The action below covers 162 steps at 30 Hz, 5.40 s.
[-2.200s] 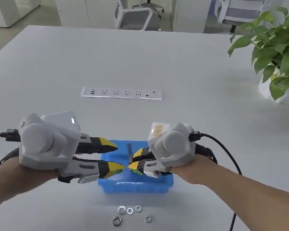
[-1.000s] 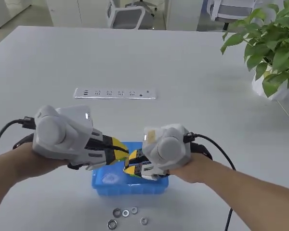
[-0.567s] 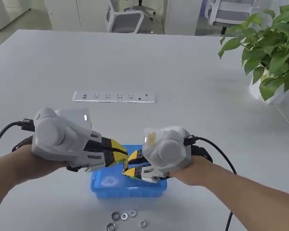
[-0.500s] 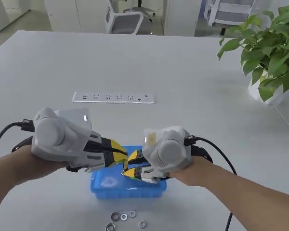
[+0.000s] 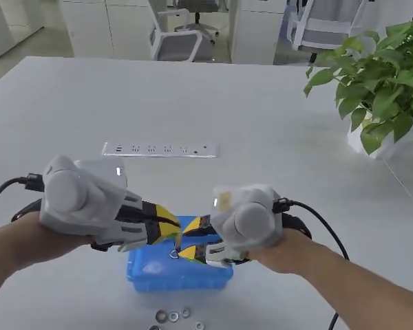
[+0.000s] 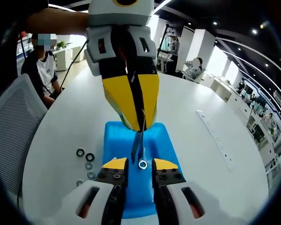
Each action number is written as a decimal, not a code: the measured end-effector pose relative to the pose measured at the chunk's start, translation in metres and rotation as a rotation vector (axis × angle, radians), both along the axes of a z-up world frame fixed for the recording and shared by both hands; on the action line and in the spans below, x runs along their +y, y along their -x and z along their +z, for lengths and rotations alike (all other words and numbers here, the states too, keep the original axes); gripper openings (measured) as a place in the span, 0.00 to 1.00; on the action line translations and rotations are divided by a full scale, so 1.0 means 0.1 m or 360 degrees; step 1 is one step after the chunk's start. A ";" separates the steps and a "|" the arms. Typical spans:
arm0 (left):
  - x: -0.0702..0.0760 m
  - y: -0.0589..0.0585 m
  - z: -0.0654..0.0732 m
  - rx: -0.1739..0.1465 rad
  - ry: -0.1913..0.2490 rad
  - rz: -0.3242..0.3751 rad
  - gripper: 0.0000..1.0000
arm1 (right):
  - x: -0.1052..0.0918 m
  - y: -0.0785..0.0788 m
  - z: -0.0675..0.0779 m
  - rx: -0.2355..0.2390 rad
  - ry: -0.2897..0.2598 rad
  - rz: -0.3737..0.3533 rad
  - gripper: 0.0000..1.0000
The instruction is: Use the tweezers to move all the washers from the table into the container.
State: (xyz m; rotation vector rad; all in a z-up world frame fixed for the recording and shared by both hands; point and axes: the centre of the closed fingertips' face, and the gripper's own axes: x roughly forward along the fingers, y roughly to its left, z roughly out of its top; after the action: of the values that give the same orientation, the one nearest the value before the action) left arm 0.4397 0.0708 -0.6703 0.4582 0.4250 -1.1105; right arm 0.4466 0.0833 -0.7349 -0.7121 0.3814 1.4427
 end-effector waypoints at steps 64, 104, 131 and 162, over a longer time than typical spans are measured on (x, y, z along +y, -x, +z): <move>0.16 0.85 0.08 0.0082 0.0028 -0.0008 0.05 | -0.88 0.67 0.21 0.0296 -0.0103 -0.0626 0.81; 0.15 1.08 -0.22 0.0157 0.0135 -0.0040 0.05 | -0.83 0.79 0.11 0.0302 -0.0049 -0.0602 1.00; 0.13 1.11 -0.29 0.0170 0.0123 -0.0095 0.05 | -0.84 0.90 0.04 0.0309 -0.0038 -0.0549 0.95; 0.16 1.13 -0.30 0.0244 -0.0043 -0.0337 0.05 | -0.03 1.16 -0.12 0.0196 -0.0032 0.0027 0.37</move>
State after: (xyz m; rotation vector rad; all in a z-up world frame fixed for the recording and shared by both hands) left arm 0.3271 0.0866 -0.7003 0.4507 0.5350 -1.3519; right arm 0.3306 0.0805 -0.7471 -0.6133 0.4565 1.5086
